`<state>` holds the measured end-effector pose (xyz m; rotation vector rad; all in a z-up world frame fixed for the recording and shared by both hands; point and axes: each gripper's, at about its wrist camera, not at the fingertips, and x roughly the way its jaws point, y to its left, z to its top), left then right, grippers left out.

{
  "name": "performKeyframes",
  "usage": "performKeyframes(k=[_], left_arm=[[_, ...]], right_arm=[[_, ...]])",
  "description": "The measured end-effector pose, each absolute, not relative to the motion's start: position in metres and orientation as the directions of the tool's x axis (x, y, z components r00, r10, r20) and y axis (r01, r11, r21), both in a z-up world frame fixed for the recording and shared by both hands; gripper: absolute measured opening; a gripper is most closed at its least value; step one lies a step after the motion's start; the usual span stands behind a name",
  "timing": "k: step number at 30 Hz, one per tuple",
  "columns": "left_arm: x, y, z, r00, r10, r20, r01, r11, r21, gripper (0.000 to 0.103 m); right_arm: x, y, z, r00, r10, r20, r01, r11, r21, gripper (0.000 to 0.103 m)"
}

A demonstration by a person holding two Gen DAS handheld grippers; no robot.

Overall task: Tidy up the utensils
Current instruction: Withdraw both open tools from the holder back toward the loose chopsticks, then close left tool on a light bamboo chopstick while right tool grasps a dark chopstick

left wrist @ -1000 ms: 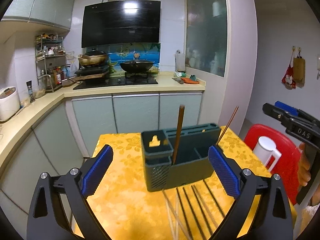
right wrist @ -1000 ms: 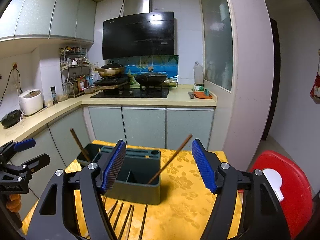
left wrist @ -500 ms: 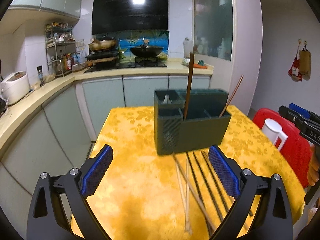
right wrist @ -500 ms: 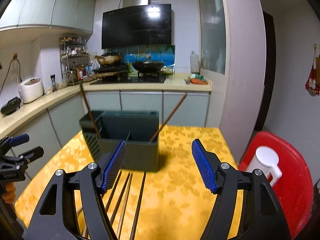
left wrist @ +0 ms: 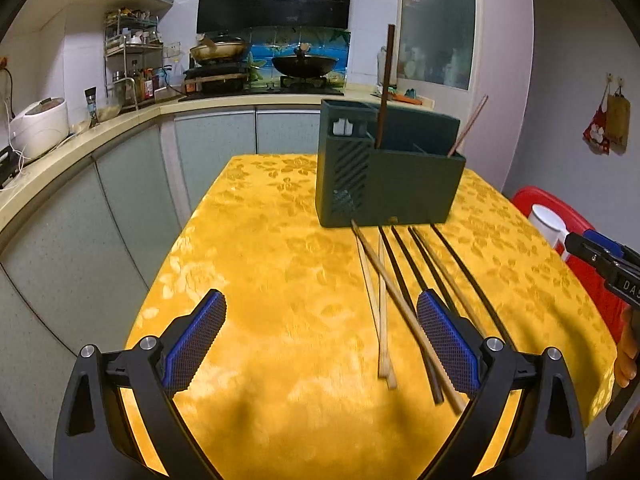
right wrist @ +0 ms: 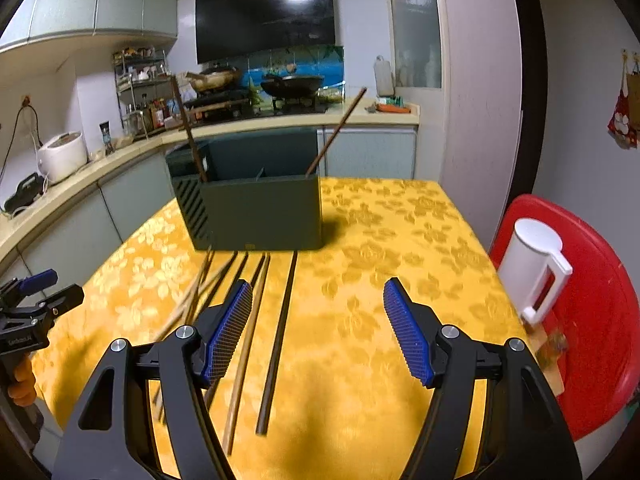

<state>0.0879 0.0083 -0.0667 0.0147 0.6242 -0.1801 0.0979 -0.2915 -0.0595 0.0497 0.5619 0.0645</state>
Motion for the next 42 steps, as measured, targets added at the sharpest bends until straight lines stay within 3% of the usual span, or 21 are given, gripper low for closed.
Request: performKeyframes(k=[14, 26, 37, 42], left_arm=[[0.053, -0.005, -0.092, 0.79, -0.198, -0.58, 0.234, 0.972, -0.013, 0.091], [0.071, -0.024, -0.125, 0.708, -0.261, -0.656, 0.307, 0.95, -0.047, 0.054], [0.105, -0.031, -0.139, 0.639, -0.298, -0.709, 0.317, 0.942, -0.11, 0.039], [0.111, -0.032, -0.143, 0.623, -0.306, -0.72, 0.317, 0.94, -0.125, 0.022]], right_arm=[[0.071, -0.283, -0.085, 0.828, 0.08, -0.555, -0.062, 0.997, 0.051, 0.066], [0.073, -0.278, -0.101, 0.807, 0.074, -0.586, -0.075, 0.997, 0.023, 0.066], [0.077, -0.28, -0.11, 0.793, 0.071, -0.605, -0.071, 0.997, 0.024, 0.066], [0.079, -0.281, -0.113, 0.788, 0.068, -0.612, -0.065, 0.998, 0.027, 0.066]])
